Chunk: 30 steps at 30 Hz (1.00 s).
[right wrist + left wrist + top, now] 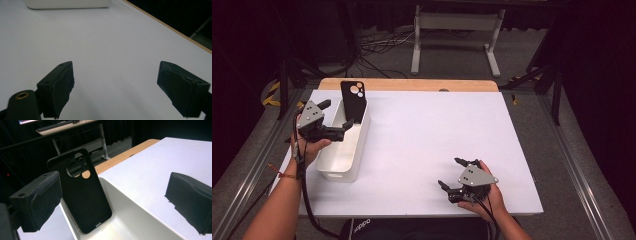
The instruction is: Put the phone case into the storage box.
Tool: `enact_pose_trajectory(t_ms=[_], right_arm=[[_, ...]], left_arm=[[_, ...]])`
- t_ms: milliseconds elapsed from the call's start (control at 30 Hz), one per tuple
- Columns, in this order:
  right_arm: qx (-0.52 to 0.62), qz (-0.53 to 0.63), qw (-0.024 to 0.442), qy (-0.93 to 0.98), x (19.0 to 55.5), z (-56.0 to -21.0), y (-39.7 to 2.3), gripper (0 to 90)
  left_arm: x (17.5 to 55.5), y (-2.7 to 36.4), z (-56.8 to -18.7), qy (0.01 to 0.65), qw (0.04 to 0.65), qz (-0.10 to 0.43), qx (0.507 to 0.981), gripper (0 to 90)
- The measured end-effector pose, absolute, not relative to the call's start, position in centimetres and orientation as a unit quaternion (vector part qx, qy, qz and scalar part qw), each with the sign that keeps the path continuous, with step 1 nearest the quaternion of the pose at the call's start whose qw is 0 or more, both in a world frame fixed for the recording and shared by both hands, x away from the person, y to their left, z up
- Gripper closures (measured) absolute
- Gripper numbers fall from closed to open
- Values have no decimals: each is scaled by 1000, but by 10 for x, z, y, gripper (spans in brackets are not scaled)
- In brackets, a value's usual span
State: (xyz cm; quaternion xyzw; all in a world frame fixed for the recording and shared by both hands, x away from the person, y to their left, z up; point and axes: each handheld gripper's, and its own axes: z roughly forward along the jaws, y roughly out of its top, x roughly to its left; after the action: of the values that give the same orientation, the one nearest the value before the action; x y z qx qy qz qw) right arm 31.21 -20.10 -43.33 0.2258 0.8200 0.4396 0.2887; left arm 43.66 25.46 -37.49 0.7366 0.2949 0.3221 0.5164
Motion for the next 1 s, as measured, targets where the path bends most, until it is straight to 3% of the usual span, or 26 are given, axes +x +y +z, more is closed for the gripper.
enact_pose_trajectory(t_ms=[1000], right_arm=[[237, 457, 318, 796, 321, -425, -207, 136]], left_arm=[[390, 234, -366, 235, 540, 326, 740, 27]])
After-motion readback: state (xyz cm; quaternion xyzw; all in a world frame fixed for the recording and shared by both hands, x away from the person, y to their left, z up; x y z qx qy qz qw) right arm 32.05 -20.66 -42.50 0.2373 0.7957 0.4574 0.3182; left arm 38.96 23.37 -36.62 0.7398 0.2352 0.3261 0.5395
